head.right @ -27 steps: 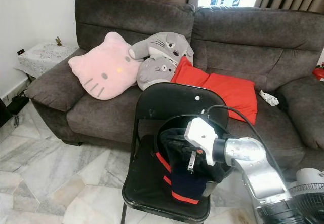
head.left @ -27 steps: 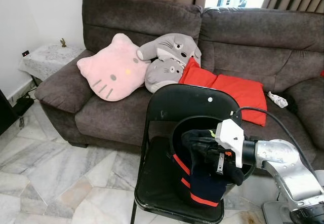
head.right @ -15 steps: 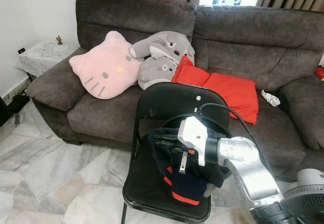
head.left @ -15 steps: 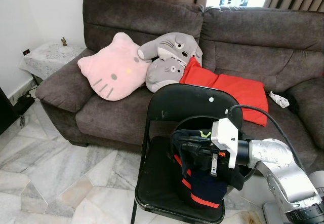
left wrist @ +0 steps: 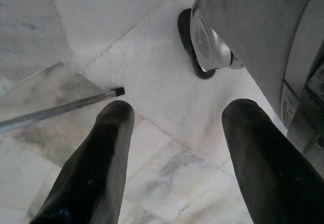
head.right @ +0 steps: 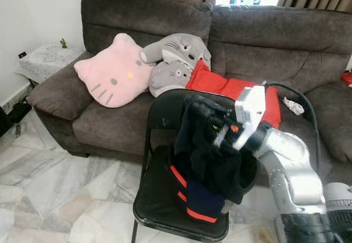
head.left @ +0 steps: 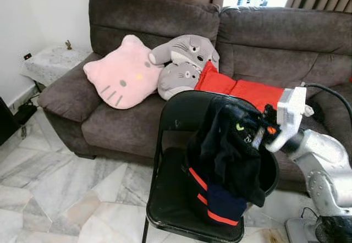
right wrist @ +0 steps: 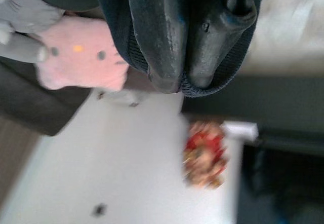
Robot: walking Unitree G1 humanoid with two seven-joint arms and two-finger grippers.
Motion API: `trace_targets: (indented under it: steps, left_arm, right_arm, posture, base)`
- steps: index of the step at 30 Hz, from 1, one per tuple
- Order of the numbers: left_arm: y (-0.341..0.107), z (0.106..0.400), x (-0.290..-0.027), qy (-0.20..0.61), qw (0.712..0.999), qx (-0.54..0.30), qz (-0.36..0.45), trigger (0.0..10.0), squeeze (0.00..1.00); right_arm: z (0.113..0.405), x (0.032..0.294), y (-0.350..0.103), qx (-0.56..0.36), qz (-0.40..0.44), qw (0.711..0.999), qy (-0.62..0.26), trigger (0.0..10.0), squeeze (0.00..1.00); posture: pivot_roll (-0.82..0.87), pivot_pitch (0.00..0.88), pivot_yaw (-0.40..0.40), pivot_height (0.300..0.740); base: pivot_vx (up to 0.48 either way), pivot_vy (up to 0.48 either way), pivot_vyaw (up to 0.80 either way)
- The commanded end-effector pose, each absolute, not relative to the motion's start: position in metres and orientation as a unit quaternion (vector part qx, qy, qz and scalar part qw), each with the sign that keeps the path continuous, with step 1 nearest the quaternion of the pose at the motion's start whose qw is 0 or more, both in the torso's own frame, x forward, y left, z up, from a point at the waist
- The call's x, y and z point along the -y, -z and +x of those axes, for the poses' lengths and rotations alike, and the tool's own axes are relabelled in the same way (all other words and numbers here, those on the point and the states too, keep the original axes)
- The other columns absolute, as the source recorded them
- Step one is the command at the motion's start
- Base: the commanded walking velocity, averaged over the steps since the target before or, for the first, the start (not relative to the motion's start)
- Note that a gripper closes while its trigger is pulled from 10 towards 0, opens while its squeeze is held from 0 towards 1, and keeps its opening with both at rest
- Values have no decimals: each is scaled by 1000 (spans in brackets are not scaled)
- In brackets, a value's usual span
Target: Hang hanger
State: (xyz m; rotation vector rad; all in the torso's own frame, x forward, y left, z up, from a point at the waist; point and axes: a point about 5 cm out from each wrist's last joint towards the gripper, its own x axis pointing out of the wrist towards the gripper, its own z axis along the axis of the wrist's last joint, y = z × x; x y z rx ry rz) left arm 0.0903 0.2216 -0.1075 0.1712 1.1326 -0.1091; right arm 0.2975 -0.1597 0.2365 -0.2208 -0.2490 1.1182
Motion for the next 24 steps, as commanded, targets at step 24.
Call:
trace_targets:
  steps: [24]
  left_arm:
    - [109,86,-222,55,834,-544,75,10000,0]
  right_arm:
    - [288,145,-173,-30,-177,763,-621,0,0]
  posture:
    - [-28,29,-28,740]
  base:
    - [0,0,0]
